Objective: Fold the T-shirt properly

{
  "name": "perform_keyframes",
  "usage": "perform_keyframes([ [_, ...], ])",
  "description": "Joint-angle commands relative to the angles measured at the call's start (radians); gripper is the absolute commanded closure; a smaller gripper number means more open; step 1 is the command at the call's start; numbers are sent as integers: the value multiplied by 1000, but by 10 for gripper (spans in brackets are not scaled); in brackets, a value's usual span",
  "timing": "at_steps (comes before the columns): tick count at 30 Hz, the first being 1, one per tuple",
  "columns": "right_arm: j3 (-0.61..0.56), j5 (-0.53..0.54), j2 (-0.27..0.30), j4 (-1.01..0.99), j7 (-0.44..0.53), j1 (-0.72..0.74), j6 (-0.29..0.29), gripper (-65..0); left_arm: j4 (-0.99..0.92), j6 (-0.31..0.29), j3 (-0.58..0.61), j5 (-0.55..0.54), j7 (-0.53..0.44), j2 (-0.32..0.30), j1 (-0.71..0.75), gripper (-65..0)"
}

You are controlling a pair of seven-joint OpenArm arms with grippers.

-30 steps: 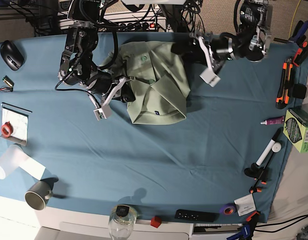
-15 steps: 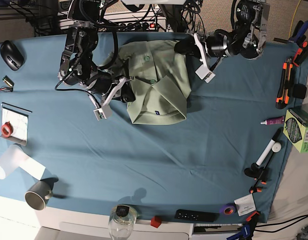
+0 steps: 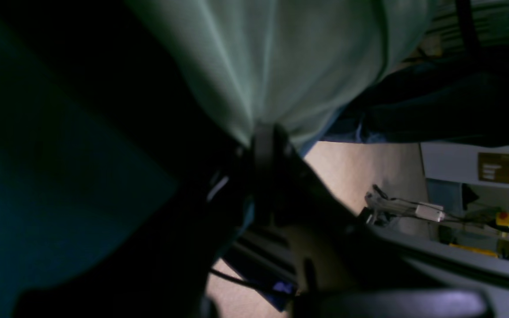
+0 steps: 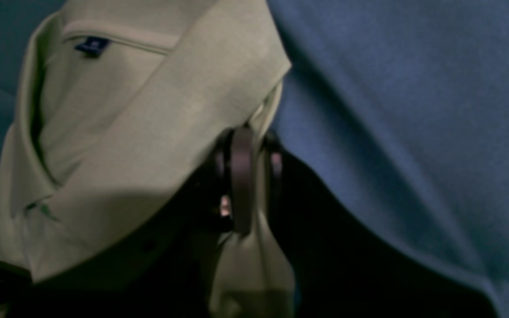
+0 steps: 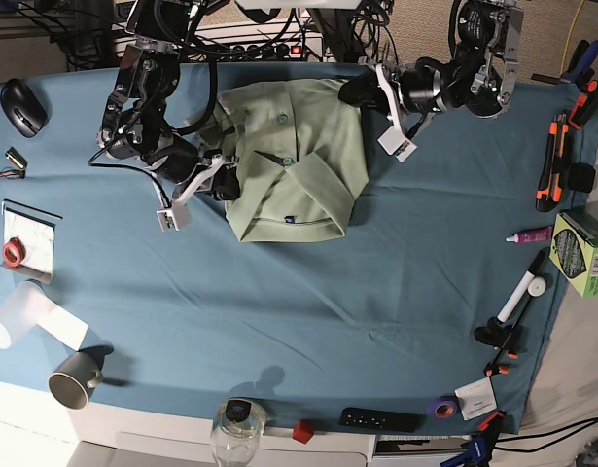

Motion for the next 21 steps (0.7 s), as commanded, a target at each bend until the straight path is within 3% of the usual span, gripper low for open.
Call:
perform_keyframes([
  [1,1,-19,11,12,-2,8,-11,-8,11,3,-2,20,15,-11,-3,0],
  [5,1,-17,11,12,-3,8,-10,-11,11,-2,-2,19,15,-11,-3,0],
  [7,1,-18,11,12,-3,8,-6,-60,11,-8,-2,19,15,-11,-3,-13],
  [10,1,-18,11,12,2,8,17,-172,11,-8,-2,19,15,-11,-3,-182],
  [12,3,-18,23,12,19,9,29,-198,11,-8,-2,20,14,-11,-3,-276],
  [21,4,-22,164,12,26,80,30,-198,76,-8,-47,65,14,-28,-2,-288],
])
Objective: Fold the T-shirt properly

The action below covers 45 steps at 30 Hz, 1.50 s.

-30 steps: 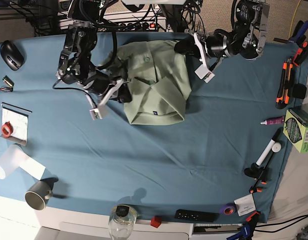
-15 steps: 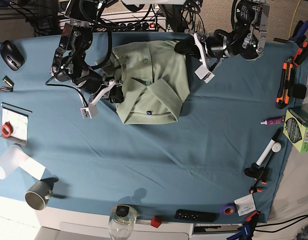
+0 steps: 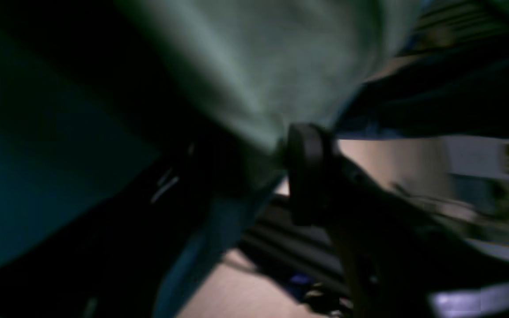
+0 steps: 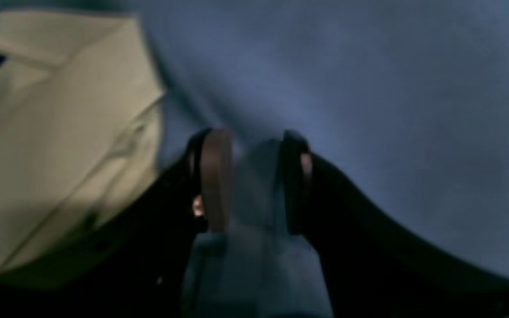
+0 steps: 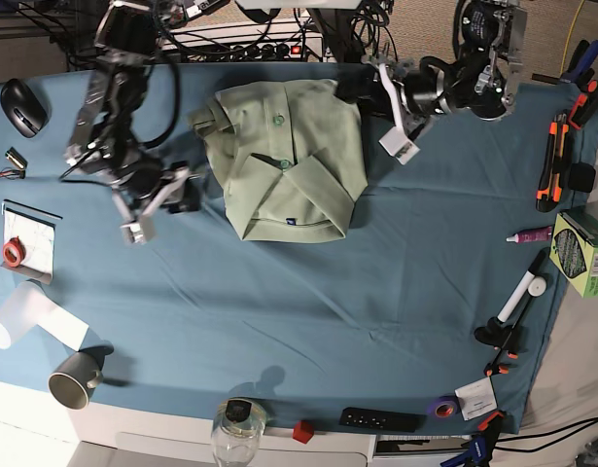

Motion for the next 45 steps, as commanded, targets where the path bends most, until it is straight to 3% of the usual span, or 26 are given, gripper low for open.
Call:
perform_keyframes([
  [1,2,21,19,14,17,28,6,-198,35,8,-30,25,5,-13,-3,-288],
  [10,66,-2,58,18,-32,46,6,-197,188,9,-284,30,-3,-52,36,-288],
  [15,190,93,97,103,-103,12,8,-197,243,11,-419,0,-2,-65,131,-287],
  [19,259,145,134,163,-116,-101,8,-197,266,11,-488,-27,11,-65,220,-287],
  [27,289,302,134,229,-156,-464,8,-197,265,11,-505,-29,13,-57,404,-287],
  [33,289,327,100,231,-154,-658,8,-197,265,8,-504,-49,13,-57,548,-287],
  [38,286,330,74,230,-143,-760,8,-197,253,8,-504,-50,12,-60,637,-287],
  [42,274,319,69,194,-114,-790,11,-197,186,-47,-504,-68,4,-60,666,-287],
  [45,244,279,70,116,-62,-784,11,-197,86,-69,-504,-76,-57,-60,664,-287],
])
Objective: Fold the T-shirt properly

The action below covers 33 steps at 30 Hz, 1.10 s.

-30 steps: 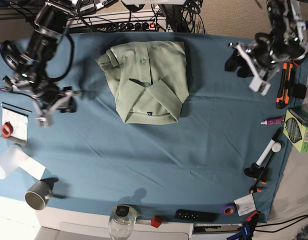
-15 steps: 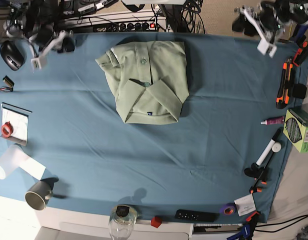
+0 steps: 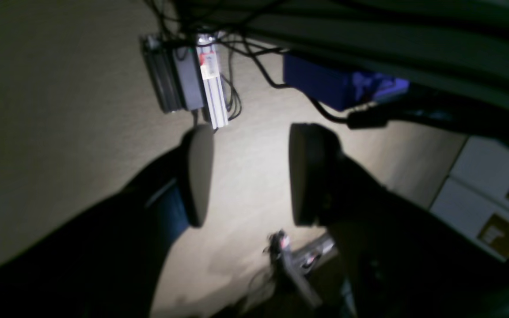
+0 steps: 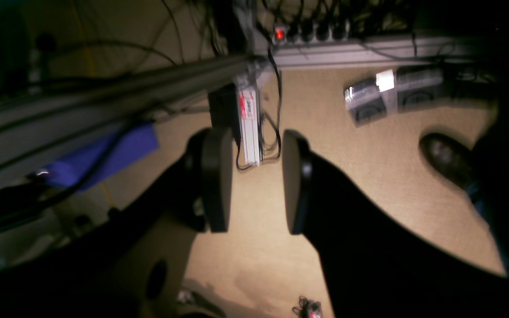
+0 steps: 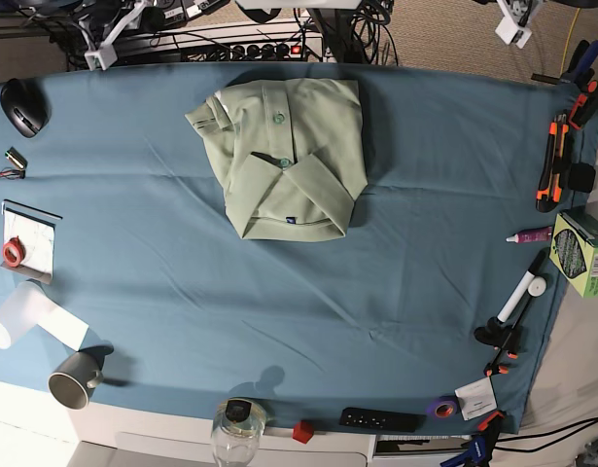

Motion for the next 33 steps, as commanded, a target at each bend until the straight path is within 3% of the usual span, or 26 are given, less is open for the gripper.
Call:
perform_keyframes([
  [1,-13,-1,8,-23,19,-8,4,-197,-31,-4,-7,-11,-21,-6,17,-287],
  [7,-167,-123,8,-350,170,67,4,-197,-320,-6,82,-6,-69,-6,-47,-287],
  [10,-251,-196,8,-557,309,138,3,-197,-484,-7,178,10,-167,-6,-104,-287],
  [15,-367,-322,7,-901,561,296,0,-197,-736,-6,388,233,-414,-1,-245,-287],
  [19,-415,-426,7,-1102,689,426,-18,-197,-865,9,533,447,-537,0,-371,-287],
  [22,-417,-481,3,-1197,813,504,-80,-197,-924,84,618,548,-645,0,-449,-287],
  [24,-417,-521,-4,-1239,865,548,-147,-197,-958,172,661,600,-709,5,-493,-287],
  [26,-417,-567,-13,-1273,869,585,-221,-197,-1001,290,689,635,-729,21,-536,-287],
  [28,-417,-605,-24,-1305,868,612,-292,-197,-1065,370,708,642,-729,42,-586,-287],
  [30,-417,-626,-35,-1342,869,633,-338,-197,-1152,400,714,642,-730,69,-639,-287],
  [33,-417,-638,-52,-1406,889,657,-370,-197,-1307,400,714,642,-753,115,-716,-285],
])
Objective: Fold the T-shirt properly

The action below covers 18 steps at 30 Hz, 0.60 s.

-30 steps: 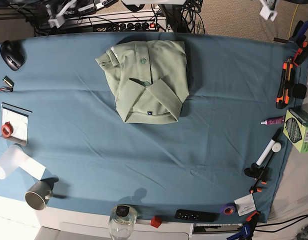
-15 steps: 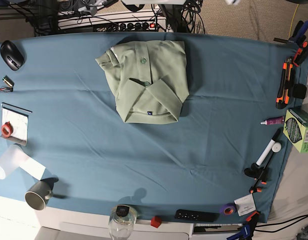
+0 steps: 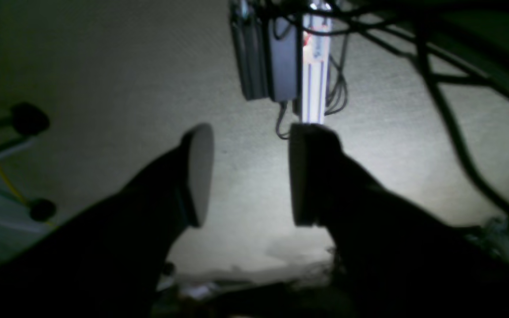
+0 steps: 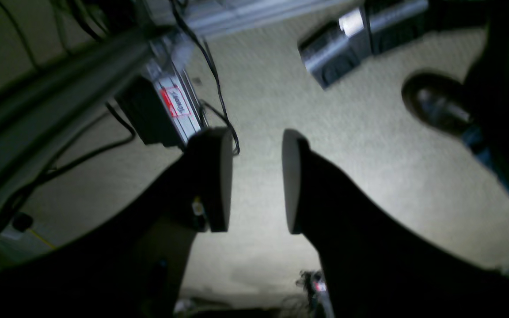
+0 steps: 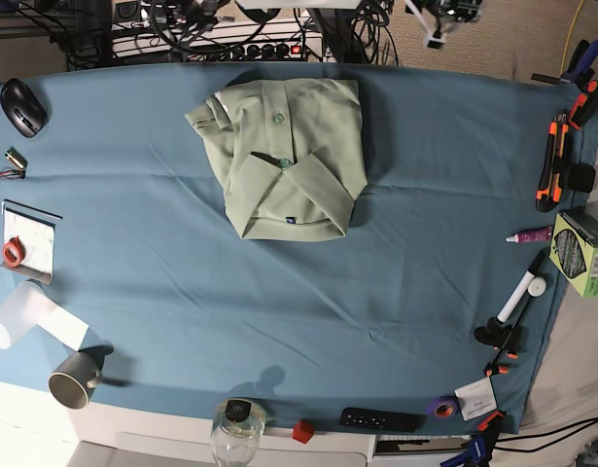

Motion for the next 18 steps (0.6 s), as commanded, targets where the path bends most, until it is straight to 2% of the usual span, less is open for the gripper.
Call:
perform_keyframes([
  [1,1,-7,0,-12,11,7,-9,-197,-45,-6,0,0,-15,10,-14,-285],
  [5,1,-13,-32,-35,21,10,0,-196,-185,-7,0,0,-53,69,-77,-270],
  [9,1,-13,-56,-34,29,11,1,-182,-196,-6,0,40,-85,120,-83,-254],
  [10,1,-13,-59,-34,25,12,2,-137,-196,-6,0,62,-84,129,-83,-214],
  [12,1,-13,-60,-34,-1,13,2,-16,-196,-6,0,89,-83,135,-83,-74],
  [13,1,-13,-59,-34,-3,13,2,0,-196,-6,0,89,-83,134,-83,-10],
  [18,1,-18,-55,-34,10,13,0,0,-196,-6,0,85,-88,125,-77,0],
])
